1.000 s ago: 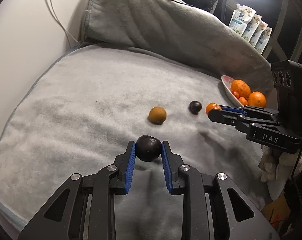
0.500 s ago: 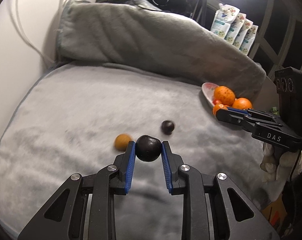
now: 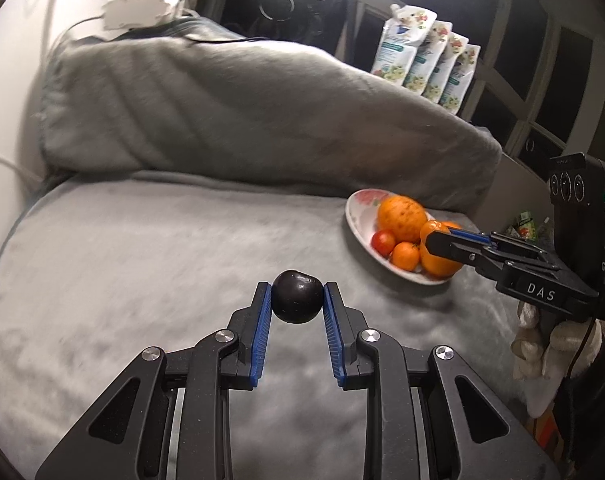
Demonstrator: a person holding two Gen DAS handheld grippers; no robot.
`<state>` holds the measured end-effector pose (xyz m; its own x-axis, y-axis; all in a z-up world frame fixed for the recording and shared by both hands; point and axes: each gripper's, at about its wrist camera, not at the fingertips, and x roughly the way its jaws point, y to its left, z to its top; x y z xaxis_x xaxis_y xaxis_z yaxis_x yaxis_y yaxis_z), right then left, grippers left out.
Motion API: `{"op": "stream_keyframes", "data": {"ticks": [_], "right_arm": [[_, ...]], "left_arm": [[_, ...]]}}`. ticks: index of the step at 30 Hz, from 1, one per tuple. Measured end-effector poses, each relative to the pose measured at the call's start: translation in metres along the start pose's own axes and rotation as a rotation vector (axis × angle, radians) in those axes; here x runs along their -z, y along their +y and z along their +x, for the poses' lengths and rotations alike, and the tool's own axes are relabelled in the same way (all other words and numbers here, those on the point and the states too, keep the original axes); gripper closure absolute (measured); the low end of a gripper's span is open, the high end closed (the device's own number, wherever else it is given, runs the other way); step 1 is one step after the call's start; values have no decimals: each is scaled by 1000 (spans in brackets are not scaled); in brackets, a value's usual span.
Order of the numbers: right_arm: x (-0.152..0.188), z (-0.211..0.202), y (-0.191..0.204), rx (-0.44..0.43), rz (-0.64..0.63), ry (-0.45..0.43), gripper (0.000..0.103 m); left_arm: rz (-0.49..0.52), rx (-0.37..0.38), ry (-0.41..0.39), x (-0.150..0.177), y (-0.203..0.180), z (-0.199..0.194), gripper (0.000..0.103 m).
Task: Organize fruits
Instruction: 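Carry the plum in the left tool and tangerine in the right tool to the plate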
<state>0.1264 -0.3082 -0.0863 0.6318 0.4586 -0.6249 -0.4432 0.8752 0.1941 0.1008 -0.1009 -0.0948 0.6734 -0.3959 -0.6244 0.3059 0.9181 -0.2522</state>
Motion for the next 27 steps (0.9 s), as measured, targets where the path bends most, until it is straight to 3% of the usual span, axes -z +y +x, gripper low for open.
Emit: {"op": "stream_keyframes", "data": {"ticks": [15, 27], "right_arm": [[-4, -28, -63, 100, 74, -54, 79], [-7, -20, -101, 149, 115, -46, 79]], "left_arm": [[77, 59, 15, -34, -46, 46, 79], [104, 73, 37, -56, -61, 84, 79]]}}
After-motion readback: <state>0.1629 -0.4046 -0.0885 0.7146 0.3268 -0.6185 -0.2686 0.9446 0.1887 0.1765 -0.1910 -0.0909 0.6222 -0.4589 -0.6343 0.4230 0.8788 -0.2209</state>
